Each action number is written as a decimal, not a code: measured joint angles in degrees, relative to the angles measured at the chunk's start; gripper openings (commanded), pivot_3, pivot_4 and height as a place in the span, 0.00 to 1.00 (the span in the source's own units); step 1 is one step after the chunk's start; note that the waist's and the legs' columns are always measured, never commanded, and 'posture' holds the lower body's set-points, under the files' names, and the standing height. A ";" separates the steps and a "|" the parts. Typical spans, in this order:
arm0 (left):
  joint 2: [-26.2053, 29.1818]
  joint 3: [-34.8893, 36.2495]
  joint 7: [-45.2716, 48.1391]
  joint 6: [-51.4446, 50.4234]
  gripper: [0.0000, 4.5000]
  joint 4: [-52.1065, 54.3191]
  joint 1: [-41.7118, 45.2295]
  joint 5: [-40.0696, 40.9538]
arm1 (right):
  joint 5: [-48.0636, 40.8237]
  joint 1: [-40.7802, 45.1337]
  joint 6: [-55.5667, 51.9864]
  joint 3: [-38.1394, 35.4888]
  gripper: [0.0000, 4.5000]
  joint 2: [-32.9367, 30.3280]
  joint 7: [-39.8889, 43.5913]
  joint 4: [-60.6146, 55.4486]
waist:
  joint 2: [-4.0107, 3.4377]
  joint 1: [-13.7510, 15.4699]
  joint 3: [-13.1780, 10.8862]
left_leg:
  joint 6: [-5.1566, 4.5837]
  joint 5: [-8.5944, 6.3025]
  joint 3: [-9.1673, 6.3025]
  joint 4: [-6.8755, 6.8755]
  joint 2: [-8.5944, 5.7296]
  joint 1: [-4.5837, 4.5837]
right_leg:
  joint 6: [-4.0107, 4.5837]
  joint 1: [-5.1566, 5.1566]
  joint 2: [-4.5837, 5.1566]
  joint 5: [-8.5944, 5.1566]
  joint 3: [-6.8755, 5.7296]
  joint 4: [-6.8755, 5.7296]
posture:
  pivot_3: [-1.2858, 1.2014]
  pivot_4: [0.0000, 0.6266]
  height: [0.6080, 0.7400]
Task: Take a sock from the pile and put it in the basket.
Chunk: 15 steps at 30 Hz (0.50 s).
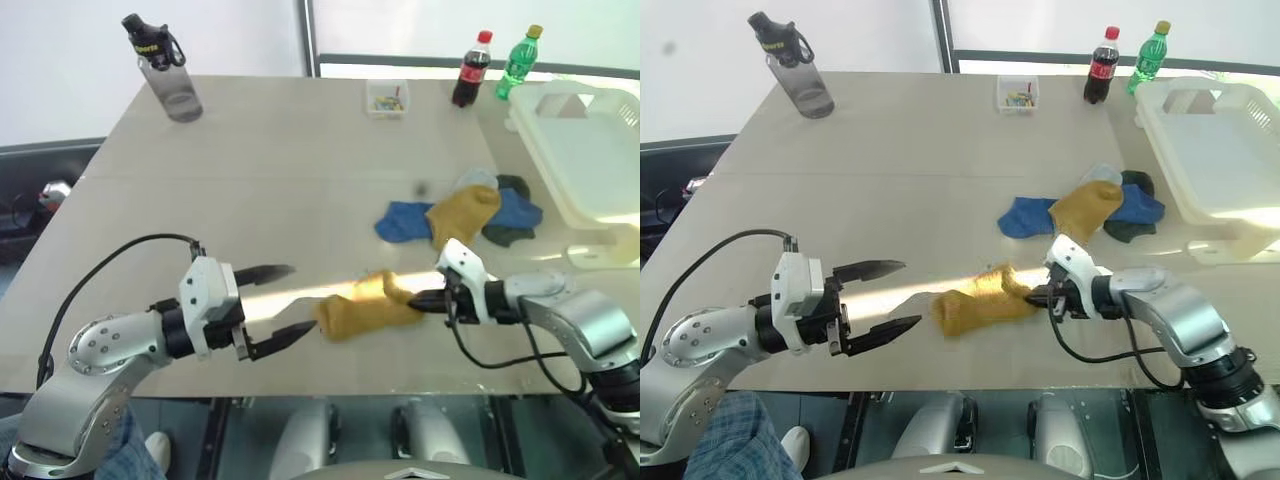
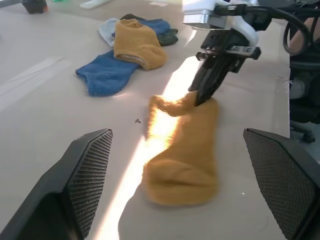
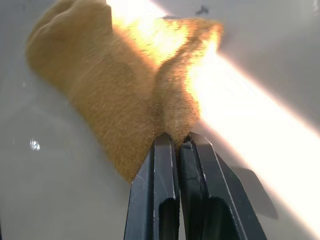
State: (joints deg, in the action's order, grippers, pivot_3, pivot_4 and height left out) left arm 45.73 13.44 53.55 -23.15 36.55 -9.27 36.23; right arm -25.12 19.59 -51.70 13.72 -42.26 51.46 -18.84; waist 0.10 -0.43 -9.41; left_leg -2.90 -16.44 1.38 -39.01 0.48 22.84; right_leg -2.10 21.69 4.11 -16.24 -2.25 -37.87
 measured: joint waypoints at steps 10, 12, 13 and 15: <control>0.04 -0.01 0.21 -0.07 1.00 0.00 0.44 -0.01 | -0.85 1.09 -2.29 -4.51 0.02 7.58 -6.87 3.87 | 0.00 -0.16 0.00 | 0.08 0.04 -0.01 -0.01 0.00 0.00 | 0.00 0.01 0.00 0.00 0.00 -0.04 | 0.52 0.24 1.00; 0.08 -0.01 0.22 -0.07 1.00 -0.01 0.64 -0.02 | -1.64 1.11 -4.27 -5.81 0.02 10.13 -9.43 3.93 | -0.01 -0.17 -0.01 | 0.08 0.04 -0.01 0.00 0.00 0.01 | 0.00 0.01 0.01 0.00 0.00 -0.02 | 0.52 0.24 1.00; 0.10 -0.01 0.28 -0.07 1.00 -0.02 0.64 -0.02 | -2.29 1.11 -5.70 -6.71 0.02 10.97 -10.72 3.88 | -0.01 -0.17 0.00 | 0.08 0.04 -0.01 0.00 0.00 0.01 | 0.00 0.01 0.01 0.00 0.00 -0.01 | 0.52 0.24 1.00; 0.11 0.00 0.43 -0.07 1.00 -0.04 0.65 -0.02 | -3.13 1.04 -8.11 -8.47 0.02 12.41 -12.78 3.75 | -0.01 -0.16 0.00 | 0.08 0.04 -0.01 0.00 0.00 0.02 | 0.00 0.01 0.02 0.00 0.00 -0.01 | 0.52 0.24 1.00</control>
State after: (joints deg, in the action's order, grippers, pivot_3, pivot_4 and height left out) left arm 45.84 13.44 53.98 -23.22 36.51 -8.63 36.21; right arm -28.25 20.63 -59.81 5.25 -29.85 38.69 -15.09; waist 0.09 -0.60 -9.41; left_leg -2.82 -16.40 1.37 -39.02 0.48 22.86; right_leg -2.10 21.70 4.13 -16.24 -2.25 -37.88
